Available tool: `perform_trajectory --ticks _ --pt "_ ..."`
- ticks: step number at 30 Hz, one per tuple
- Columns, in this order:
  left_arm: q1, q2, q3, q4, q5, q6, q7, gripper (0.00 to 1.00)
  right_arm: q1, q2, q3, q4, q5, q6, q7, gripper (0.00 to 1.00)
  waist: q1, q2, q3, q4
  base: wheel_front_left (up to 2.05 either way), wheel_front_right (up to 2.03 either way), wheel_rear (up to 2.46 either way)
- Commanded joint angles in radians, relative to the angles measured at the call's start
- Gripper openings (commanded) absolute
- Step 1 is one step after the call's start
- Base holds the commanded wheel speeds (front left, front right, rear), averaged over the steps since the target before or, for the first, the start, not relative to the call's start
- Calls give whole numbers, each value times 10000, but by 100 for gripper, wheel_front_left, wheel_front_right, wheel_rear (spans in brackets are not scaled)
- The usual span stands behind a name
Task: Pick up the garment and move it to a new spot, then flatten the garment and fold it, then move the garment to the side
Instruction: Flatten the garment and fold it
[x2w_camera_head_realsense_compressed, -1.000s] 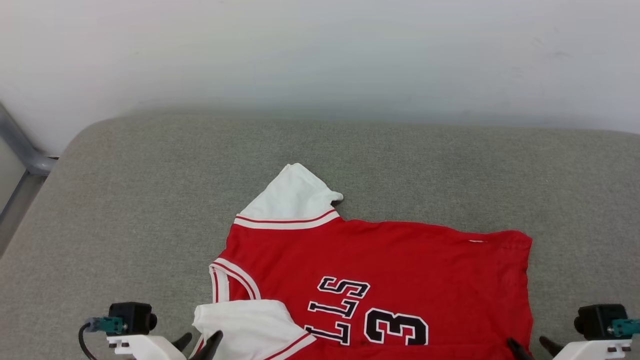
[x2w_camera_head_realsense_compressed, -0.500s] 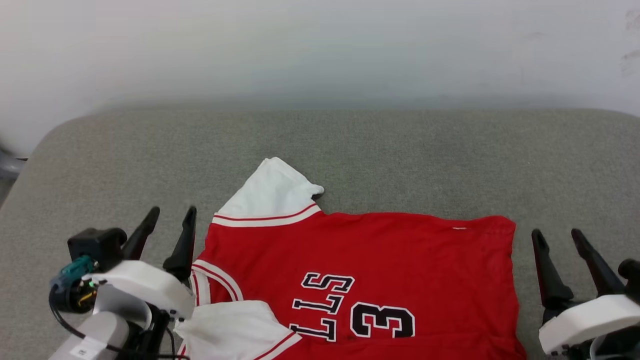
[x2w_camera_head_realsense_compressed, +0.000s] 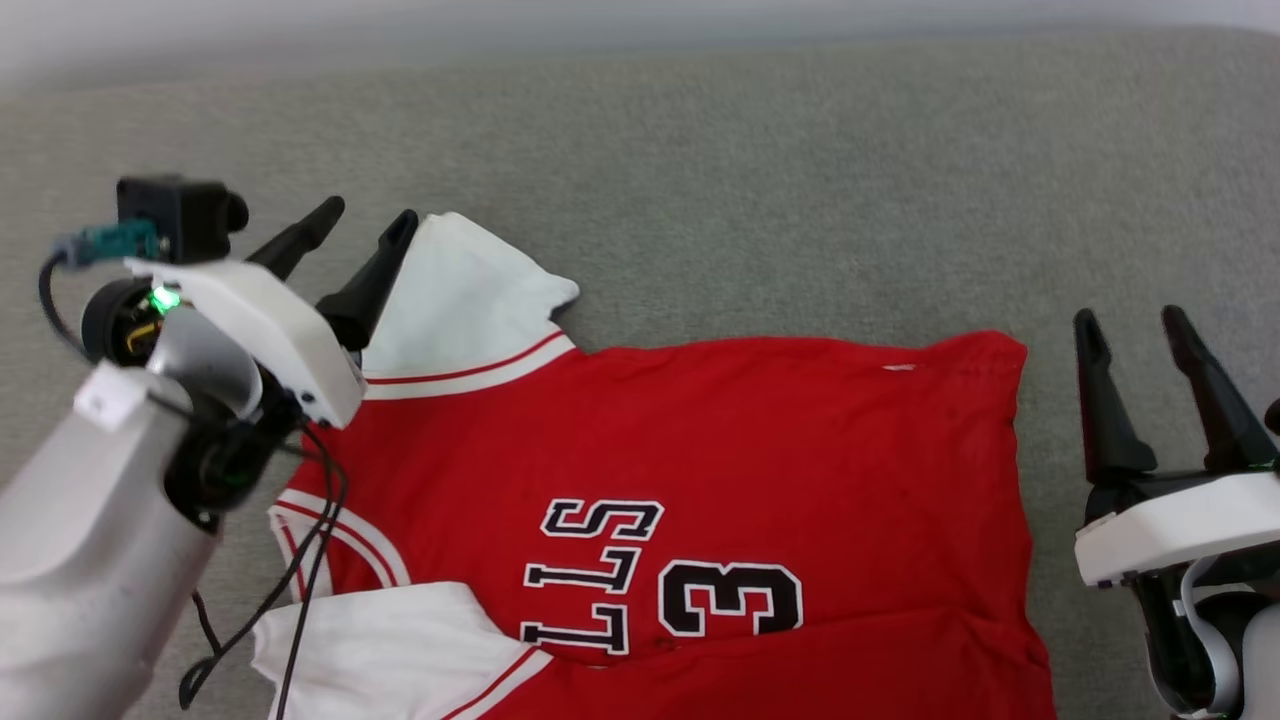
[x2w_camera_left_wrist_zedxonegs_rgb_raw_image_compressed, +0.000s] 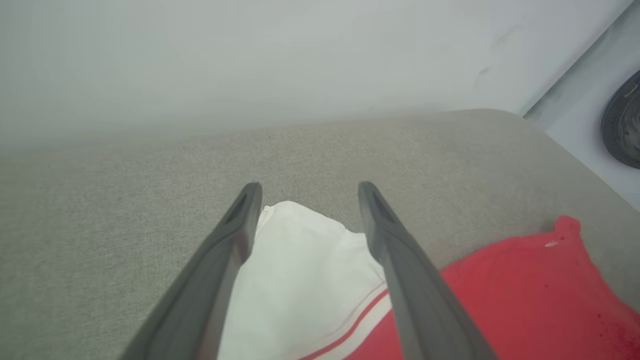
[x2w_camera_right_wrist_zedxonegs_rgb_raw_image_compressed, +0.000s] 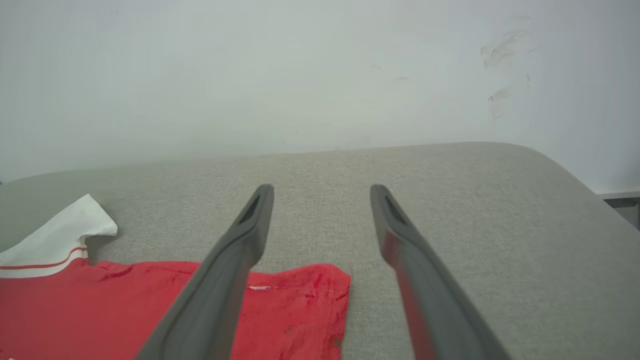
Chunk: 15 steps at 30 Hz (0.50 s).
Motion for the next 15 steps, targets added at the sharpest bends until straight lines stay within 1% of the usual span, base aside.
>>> perform_trajectory --ticks 1,4,7,11,15 --pt "-399 121 -144 298 -212 -256 554 100 -218 57 4 21 -11 -5 -48 100 -2 -1 515 -398 0 0 0" --pt "-1146 290 -440 839 -626 -627 1904 100 -324 99 64 121 -18 -5 -113 100 -2 -1 806 -645 0 0 0" --pt "-1692 499 -747 1358 -1027 -782 3190 100 -349 129 137 233 55 -5 -215 100 -2 -1 1040 -885 0 0 0" --pt "-2162 706 -1021 1934 -1502 -865 4393 100 -360 136 192 429 305 -5 -376 100 -2 -1 1267 -1190 0 0 0" --pt "-2415 905 -1311 2425 -1698 -871 5149 100 -321 136 190 559 531 -5 -482 100 -2 -1 1506 -1401 0 0 0"
